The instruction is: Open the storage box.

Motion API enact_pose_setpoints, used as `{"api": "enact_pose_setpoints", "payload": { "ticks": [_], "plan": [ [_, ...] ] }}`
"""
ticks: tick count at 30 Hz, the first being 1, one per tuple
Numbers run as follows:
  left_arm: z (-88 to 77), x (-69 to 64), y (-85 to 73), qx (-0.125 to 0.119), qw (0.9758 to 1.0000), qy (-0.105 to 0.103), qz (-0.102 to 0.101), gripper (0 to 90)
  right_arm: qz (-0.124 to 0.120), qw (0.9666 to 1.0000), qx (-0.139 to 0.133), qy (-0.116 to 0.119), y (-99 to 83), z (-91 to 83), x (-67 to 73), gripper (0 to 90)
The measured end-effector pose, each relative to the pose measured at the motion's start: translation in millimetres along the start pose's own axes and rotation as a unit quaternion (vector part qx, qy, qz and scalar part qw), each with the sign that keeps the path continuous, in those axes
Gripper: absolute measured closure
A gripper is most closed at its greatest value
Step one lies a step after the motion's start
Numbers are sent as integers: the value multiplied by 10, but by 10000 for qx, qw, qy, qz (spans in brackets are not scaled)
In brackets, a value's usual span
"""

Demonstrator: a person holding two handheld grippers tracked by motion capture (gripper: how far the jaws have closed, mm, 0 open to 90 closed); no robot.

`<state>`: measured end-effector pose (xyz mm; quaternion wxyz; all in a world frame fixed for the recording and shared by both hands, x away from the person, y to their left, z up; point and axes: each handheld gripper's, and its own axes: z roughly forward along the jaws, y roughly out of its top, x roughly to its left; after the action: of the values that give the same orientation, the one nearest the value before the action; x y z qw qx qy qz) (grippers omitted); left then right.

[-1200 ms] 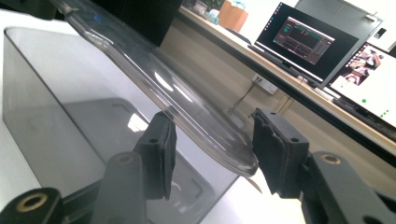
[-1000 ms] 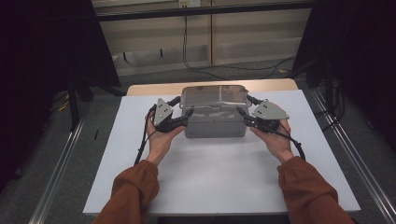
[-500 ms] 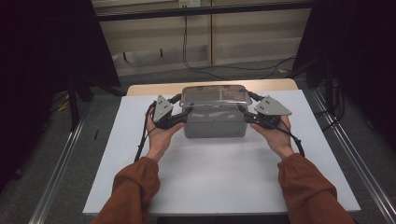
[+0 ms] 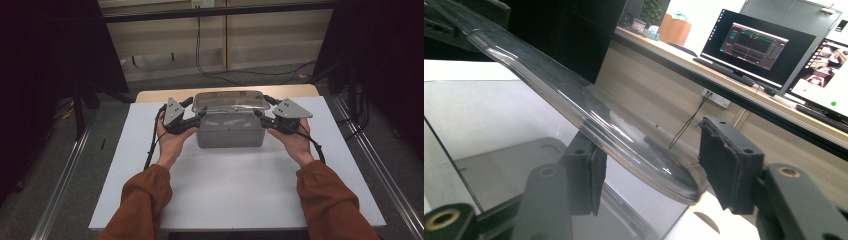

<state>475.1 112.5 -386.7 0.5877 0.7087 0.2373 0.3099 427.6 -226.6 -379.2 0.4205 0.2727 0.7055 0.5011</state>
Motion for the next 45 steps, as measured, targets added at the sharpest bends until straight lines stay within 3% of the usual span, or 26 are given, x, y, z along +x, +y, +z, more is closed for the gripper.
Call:
{"api": "enact_pose_setpoints", "payload": {
  "ticks": [10,15,20,21,30,39,45],
  "plan": [
    [86,60,-6,144,9999,-61,-38,402,17,9999,-89,50,-4,22,-1,504],
    [125,60,-21,113,9999,-77,-50,430,110,9999,-105,23,-26,35,-37,512],
    [143,80,-2,146,9998,-113,71,442,181,9997,-135,9,-28,44,-55,525],
    [148,89,1,134,9998,-149,85,487,194,9997,-140,43,-18,49,-63,529],
    [177,141,49,74,9999,-109,61,531,241,9995,-203,68,46,97,-122,529],
    [192,170,76,86,9999,-92,113,554,374,9990,-189,151,87,151,-175,470],
    [211,196,96,111,9998,-79,147,569,500,9985,-234,41,65,185,-206,443]
  ]
}}
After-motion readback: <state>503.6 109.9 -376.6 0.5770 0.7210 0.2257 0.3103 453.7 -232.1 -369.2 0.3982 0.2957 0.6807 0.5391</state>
